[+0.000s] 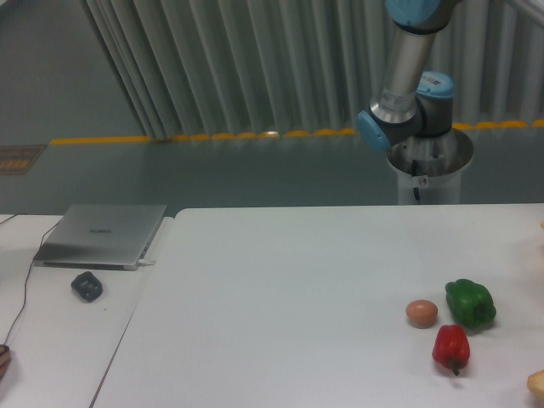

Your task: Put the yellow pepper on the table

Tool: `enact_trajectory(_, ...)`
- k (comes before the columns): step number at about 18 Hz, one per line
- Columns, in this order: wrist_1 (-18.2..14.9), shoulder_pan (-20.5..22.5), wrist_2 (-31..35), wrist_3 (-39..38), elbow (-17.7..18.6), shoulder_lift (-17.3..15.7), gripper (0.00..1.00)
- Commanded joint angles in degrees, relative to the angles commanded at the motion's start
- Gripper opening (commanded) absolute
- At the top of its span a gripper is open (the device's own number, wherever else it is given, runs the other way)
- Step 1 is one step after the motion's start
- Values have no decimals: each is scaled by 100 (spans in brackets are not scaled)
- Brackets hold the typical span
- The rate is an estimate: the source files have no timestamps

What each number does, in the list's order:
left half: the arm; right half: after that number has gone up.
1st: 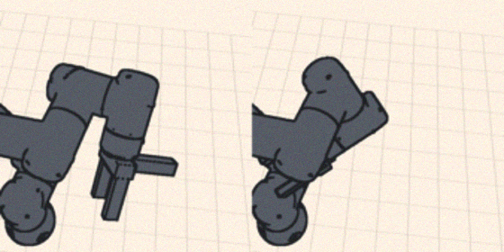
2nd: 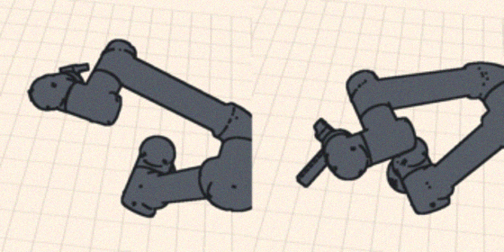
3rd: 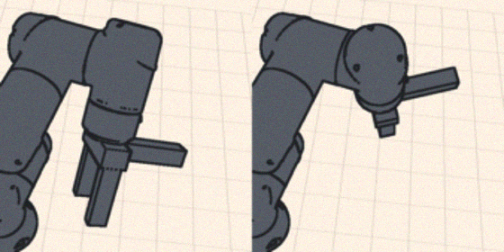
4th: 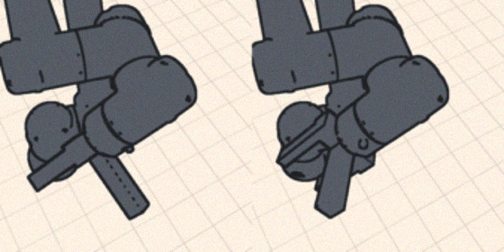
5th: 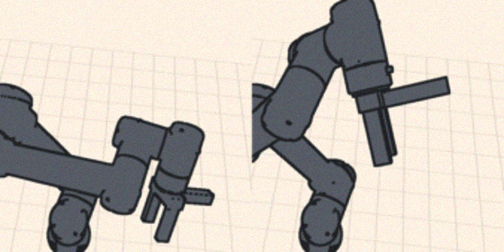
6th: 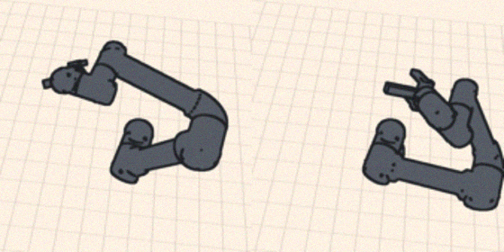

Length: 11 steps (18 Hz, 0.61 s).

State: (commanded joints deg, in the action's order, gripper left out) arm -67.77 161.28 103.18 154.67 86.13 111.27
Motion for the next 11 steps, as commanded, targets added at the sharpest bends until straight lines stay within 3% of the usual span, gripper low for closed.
enact_trajectory(11, 71, 158, 237, 1389, -228, 325, 100)
